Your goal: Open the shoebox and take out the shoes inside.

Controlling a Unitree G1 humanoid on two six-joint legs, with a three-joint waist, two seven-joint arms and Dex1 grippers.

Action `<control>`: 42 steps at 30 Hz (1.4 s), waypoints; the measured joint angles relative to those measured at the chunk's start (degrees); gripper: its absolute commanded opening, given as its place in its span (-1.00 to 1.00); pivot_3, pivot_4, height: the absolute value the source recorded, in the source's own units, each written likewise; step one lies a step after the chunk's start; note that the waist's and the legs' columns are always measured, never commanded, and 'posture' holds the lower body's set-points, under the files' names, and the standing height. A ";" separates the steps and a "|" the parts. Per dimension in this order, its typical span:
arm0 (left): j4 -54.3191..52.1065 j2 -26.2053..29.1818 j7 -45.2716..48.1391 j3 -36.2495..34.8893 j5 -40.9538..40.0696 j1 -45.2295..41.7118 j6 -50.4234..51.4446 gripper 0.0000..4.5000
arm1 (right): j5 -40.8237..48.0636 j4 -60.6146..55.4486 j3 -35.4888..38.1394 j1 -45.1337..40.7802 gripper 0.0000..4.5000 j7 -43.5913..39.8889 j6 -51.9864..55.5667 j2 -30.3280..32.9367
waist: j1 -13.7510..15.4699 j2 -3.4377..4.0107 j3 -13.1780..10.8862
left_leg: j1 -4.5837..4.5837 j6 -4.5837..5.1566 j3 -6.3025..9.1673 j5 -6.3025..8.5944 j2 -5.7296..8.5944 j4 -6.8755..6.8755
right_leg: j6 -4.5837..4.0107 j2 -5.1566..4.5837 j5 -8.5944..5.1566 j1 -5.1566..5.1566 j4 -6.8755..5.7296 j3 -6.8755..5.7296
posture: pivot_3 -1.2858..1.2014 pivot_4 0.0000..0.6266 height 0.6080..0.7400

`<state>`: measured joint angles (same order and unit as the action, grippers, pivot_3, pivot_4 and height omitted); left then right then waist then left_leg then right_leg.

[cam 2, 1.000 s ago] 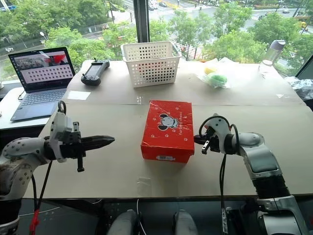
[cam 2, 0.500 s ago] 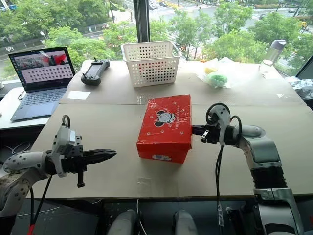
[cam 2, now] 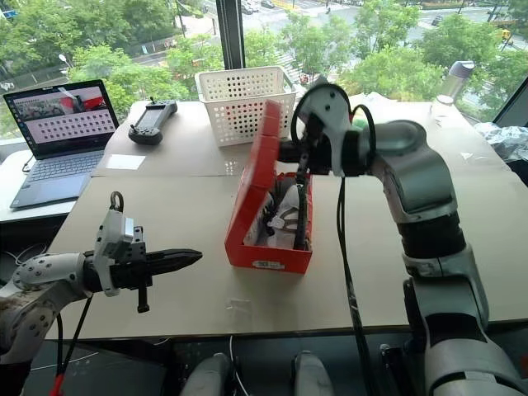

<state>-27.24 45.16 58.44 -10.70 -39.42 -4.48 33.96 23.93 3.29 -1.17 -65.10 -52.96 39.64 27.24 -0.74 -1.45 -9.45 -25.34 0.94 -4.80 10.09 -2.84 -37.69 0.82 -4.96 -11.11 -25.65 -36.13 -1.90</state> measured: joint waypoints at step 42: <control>31.40 -1.43 13.11 9.76 7.82 -27.11 -7.57 -1.00 | -11.85 -11.75 -12.01 19.52 0.99 23.67 22.87 2.10 | 0.02 -0.02 0.01 | -0.56 0.05 -0.04 0.02 -0.02 -0.19 | 0.20 0.23 0.03 -0.50 -0.07 0.19 | 0.03 -0.52 0.90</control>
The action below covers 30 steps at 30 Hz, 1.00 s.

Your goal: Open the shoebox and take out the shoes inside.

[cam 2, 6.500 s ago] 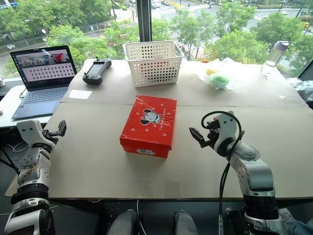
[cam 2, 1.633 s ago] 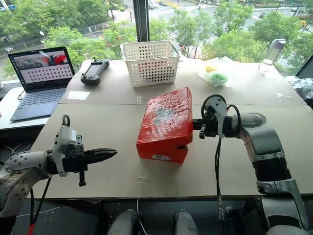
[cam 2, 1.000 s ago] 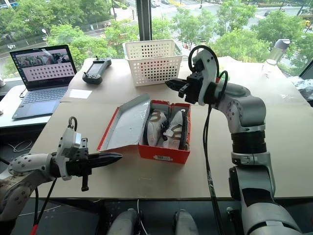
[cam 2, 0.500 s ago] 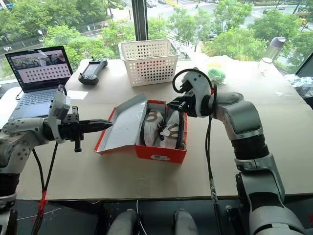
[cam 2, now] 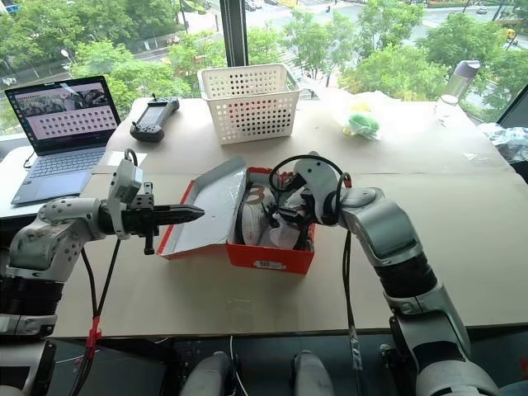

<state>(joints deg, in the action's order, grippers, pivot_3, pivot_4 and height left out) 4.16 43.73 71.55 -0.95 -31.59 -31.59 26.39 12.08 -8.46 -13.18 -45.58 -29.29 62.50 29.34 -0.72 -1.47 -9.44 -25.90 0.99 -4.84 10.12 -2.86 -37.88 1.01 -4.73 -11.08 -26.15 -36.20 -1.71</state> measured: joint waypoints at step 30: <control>-2.14 0.01 -1.87 -0.19 0.00 1.23 0.11 -1.00 | -4.04 5.61 -3.61 1.16 -0.25 -0.58 -5.75 -1.93 | -0.06 -0.05 0.04 | 0.34 0.00 -0.06 0.00 -0.06 0.00 | 0.02 0.15 -0.01 0.26 0.00 0.21 | 0.03 -0.52 0.90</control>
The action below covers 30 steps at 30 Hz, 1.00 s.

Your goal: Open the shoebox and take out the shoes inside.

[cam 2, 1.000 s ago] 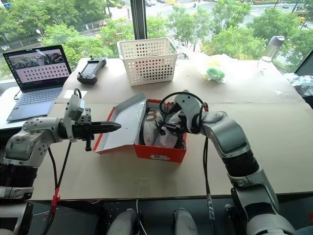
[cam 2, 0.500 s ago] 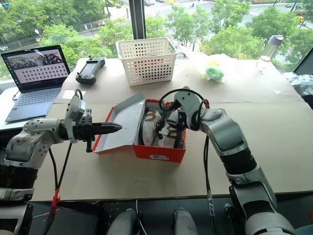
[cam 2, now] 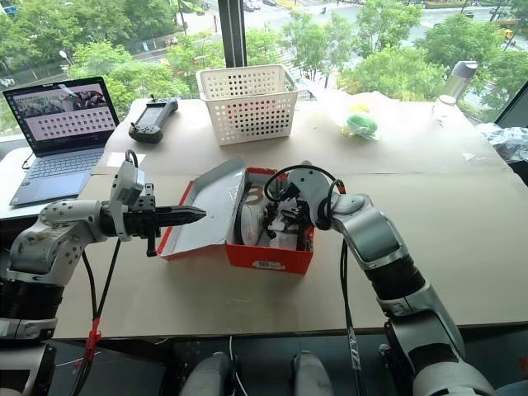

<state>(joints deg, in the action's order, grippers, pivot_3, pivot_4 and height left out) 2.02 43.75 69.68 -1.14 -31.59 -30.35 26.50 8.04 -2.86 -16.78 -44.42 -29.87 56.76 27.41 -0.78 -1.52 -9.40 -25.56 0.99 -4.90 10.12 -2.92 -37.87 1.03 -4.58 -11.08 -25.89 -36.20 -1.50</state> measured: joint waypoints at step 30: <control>-1.13 0.02 -0.37 -0.22 -0.01 0.73 0.11 -1.00 | 8.86 -4.58 22.13 -7.83 -0.72 6.67 19.45 -8.67 | -0.05 0.00 -0.01 | -0.07 0.00 -0.14 0.00 -0.04 0.05 | -0.14 0.07 0.10 -0.21 -0.08 0.23 | 0.03 -0.52 0.90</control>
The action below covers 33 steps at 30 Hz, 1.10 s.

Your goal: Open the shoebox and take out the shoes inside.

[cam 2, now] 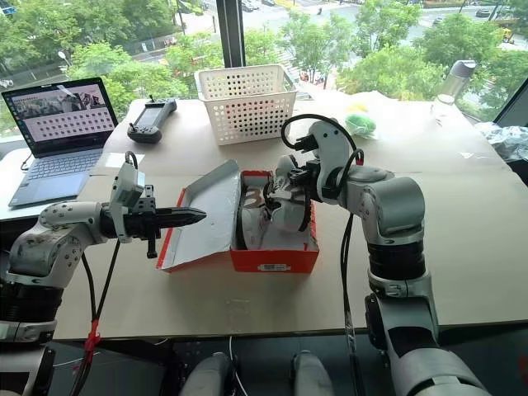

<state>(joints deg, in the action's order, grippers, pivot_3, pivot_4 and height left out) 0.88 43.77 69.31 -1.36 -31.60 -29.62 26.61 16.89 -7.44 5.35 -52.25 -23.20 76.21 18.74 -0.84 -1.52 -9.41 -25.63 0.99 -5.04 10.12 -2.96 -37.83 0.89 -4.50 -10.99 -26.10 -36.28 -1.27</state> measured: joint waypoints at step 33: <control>-0.16 -0.37 -0.88 0.05 0.00 -0.02 1.13 -1.00 | -13.98 75.52 7.92 -7.59 -0.72 1.20 -62.06 14.13 | -1.09 -0.01 -0.01 | 0.49 0.02 -0.08 0.01 0.16 0.04 | 0.28 0.08 -0.10 0.66 0.29 0.51 | 0.03 -0.52 0.90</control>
<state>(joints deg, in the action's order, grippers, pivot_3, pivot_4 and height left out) 0.73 43.40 68.43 -1.31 -31.60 -29.64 27.74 2.91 68.09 13.27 -59.84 -22.00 14.14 32.87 -1.93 -1.53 -9.42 -25.14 1.01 -5.12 10.13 -2.80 -37.79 1.17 -4.42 -11.08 -25.44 -35.99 -0.76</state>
